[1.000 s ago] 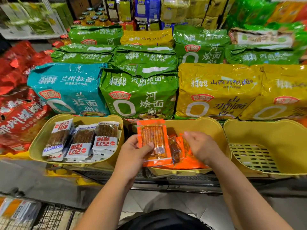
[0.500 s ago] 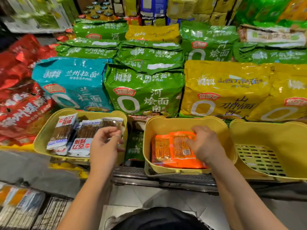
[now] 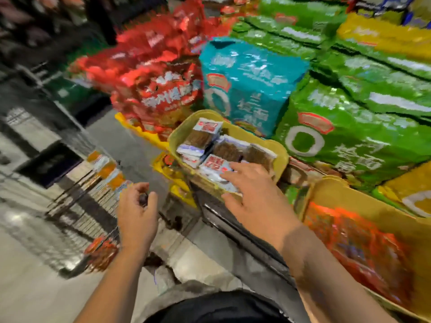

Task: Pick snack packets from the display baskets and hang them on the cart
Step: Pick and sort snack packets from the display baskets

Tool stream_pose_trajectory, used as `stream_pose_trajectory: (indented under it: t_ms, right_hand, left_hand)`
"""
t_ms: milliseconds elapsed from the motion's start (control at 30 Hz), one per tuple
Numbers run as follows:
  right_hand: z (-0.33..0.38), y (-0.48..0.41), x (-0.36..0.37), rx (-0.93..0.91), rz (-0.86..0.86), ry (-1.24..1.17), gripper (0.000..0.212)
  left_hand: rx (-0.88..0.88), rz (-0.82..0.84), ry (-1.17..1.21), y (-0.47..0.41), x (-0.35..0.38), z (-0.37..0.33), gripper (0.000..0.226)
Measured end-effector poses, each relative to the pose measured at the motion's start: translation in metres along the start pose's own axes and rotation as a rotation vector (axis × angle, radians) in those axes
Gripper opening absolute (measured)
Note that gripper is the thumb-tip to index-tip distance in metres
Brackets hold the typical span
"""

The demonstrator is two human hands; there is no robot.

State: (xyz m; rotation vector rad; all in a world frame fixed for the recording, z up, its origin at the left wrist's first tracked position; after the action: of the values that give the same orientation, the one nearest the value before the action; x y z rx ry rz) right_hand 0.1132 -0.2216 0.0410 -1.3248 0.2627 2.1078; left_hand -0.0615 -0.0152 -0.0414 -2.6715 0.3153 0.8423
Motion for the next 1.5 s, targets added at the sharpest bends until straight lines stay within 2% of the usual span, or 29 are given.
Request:
stream_pose_trajectory:
  t_ms: [167, 367, 467, 633, 700, 833, 1067, 1200, 1300, 1433, 1500]
  right_hand:
    - [0.076, -0.037, 0.062, -0.213, 0.150, 0.037, 0.041]
    - [0.171, -0.076, 0.152, -0.364, 0.321, 0.021, 0.045]
    - [0.219, -0.091, 0.196, -0.401, 0.426, 0.054, 0.048]
    - [0.287, -0.108, 0.268, -0.446, 0.571, 0.153, 0.047]
    - [0.303, -0.110, 0.300, -0.433, 0.626, 0.171, 0.045]
    - [0.313, -0.110, 0.357, -0.393, 0.754, 0.234, 0.038]
    - [0.300, -0.120, 0.447, -0.235, 0.941, 0.303, 0.052]
    - [0.283, -0.122, 0.505, -0.165, 1.041, 0.331, 0.057]
    - [0.268, -0.118, 0.550, -0.103, 1.136, 0.330, 0.061]
    - [0.245, -0.113, 0.612, 0.018, 1.218, 0.318, 0.061]
    - [0.233, -0.107, 0.647, 0.092, 1.267, 0.284, 0.064]
  left_hand:
    - [-0.182, -0.005, -0.322, -0.015, -0.057, 0.097, 0.028]
    - [-0.373, -0.078, -0.460, -0.027, -0.148, 0.212, 0.035]
    - [-0.482, -0.056, -0.541, -0.036, -0.183, 0.267, 0.039]
    - [-0.607, -0.089, -0.452, -0.055, -0.218, 0.327, 0.044]
    - [-0.636, -0.053, -0.415, -0.063, -0.219, 0.348, 0.048]
    - [-0.705, 0.000, -0.333, -0.072, -0.212, 0.377, 0.052]
    - [-0.913, -0.075, -0.107, -0.089, -0.182, 0.429, 0.087]
    - [-1.016, -0.087, -0.006, -0.090, -0.149, 0.464, 0.095]
    - [-1.069, -0.145, 0.064, -0.084, -0.136, 0.484, 0.084]
    - [-1.075, -0.295, -0.004, -0.078, -0.137, 0.489, 0.045]
    - [-1.082, -0.329, -0.055, -0.074, -0.136, 0.493, 0.036]
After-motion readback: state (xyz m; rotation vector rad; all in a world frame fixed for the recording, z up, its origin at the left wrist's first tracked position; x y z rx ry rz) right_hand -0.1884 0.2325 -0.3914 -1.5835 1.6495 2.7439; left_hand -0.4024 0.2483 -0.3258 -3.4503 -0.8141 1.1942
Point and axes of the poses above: each hand's wrist, its own y-axis away from the middle knuckle, its own x-axis out of the palm, z = x × y, the point moved 9 cm from there along -y, towards the middle knuckle, and after that the axes turned 9 degrees about -z, right-handed, at the moved point
